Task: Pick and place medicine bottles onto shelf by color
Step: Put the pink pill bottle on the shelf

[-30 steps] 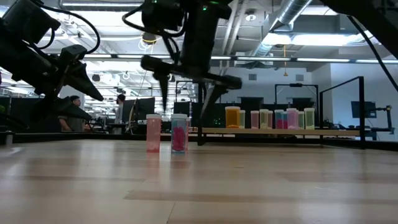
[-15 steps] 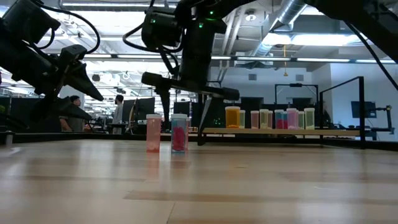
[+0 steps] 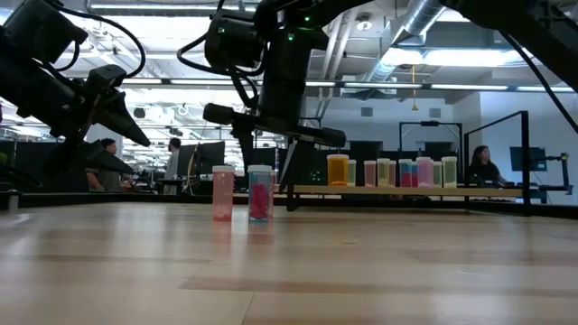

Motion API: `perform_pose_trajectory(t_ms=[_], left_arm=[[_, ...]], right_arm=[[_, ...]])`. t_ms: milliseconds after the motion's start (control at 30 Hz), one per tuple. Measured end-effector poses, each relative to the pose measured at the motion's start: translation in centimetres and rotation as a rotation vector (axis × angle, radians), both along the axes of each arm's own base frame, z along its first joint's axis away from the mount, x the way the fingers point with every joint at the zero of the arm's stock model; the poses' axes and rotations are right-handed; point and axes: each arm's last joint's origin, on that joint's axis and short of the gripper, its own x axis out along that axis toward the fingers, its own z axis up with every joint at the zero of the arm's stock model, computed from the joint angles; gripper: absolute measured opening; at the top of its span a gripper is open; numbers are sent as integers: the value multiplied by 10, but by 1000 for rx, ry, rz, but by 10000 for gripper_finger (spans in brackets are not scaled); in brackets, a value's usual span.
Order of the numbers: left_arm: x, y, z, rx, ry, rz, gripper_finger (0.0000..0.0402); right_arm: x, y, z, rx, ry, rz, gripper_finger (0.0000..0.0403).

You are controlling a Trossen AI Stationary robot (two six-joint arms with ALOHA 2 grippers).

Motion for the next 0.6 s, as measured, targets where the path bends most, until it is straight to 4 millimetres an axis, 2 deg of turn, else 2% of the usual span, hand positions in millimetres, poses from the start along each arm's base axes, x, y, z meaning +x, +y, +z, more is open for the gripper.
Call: perform_pose_trajectory(t_ms=[400,600], left_arm=[[0,0,0,0,0,0,265],[0,0,0,0,0,0,265]], right_arm=[[-1,-3,0,34,4,-35,138],[-5,-7,2,87,31,-47,126]])
